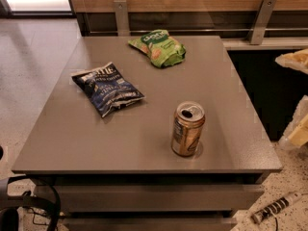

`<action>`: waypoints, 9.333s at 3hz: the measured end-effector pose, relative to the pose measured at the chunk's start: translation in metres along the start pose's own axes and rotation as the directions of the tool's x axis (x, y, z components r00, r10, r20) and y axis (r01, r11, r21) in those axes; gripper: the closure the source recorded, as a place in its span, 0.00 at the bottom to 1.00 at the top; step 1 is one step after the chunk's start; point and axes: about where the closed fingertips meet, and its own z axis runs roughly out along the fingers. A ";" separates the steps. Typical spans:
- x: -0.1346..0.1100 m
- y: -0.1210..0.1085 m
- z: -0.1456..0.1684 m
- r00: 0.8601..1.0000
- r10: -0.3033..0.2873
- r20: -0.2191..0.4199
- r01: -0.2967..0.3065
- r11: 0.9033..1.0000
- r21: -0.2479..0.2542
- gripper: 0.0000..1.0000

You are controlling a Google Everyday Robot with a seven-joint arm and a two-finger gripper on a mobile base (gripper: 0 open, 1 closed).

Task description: Move orange can near green rice chip bag

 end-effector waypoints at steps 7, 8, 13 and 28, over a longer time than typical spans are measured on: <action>-0.087 0.061 0.062 0.649 0.110 0.753 -0.029 0.992 -0.120 0.00; -0.088 0.062 0.081 0.636 0.128 0.761 -0.027 0.989 -0.143 0.00; -0.123 0.071 0.122 0.583 0.156 0.797 -0.007 0.982 -0.187 0.76; -0.081 -0.320 0.204 0.554 0.178 0.813 -0.397 0.915 0.070 0.64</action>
Offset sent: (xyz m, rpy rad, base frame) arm -0.0482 0.0704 0.0329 1.1806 -0.1698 0.3114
